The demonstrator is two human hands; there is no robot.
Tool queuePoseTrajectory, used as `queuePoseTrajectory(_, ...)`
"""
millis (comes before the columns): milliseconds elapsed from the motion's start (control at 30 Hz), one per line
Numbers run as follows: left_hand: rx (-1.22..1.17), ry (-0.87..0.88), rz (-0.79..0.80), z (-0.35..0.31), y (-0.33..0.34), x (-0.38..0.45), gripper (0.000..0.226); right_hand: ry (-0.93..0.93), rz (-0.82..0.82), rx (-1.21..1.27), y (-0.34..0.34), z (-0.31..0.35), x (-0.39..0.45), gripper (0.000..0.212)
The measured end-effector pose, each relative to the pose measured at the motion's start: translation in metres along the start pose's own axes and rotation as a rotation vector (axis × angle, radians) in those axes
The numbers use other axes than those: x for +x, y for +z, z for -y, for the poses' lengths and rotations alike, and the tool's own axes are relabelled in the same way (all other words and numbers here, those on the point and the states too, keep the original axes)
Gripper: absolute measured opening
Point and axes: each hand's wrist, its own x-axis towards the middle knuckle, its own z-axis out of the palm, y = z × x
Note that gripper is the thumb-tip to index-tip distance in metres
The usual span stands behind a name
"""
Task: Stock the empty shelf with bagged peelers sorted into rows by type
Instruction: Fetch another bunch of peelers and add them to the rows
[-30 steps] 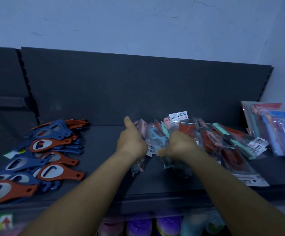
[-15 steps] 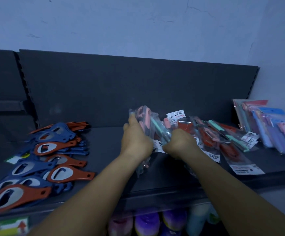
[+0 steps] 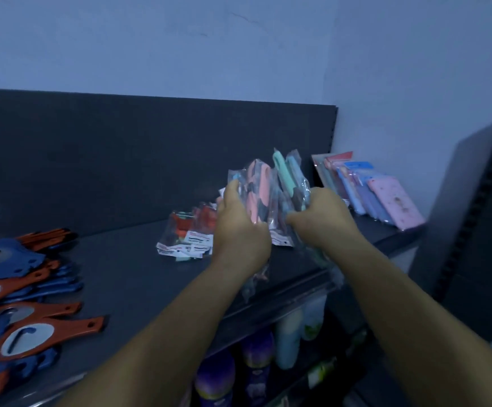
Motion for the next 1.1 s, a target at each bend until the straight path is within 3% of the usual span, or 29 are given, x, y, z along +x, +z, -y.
queuePoseTrajectory(133,-0.065,0.115,0.134,-0.022,0.042,-0.022,0.081,0.097,-0.139,0.006,-0.038,-0.035,-0.031,0.019)
queuePoseTrajectory(333,-0.160,0.230,0.367,-0.057,0.118,-0.080,0.080,0.271,-0.301,-0.034,-0.105,-0.108,-0.101,0.009)
queuePoseTrajectory(667,-0.320,0.209,0.821,-0.128,0.267,-0.251,0.081,0.629,-0.461,-0.090,-0.228,-0.240,-0.267,0.010)
queuePoseTrajectory(933,-0.351,0.163,0.978,-0.181,0.346,-0.404,0.079,0.791,-0.487,-0.121,-0.314,-0.322,-0.394,0.012)
queuePoseTrajectory(1100,-0.296,0.097,0.986,-0.182,0.368,-0.445,0.078,0.863,-0.436,-0.037,-0.322,-0.356,-0.427,0.017)
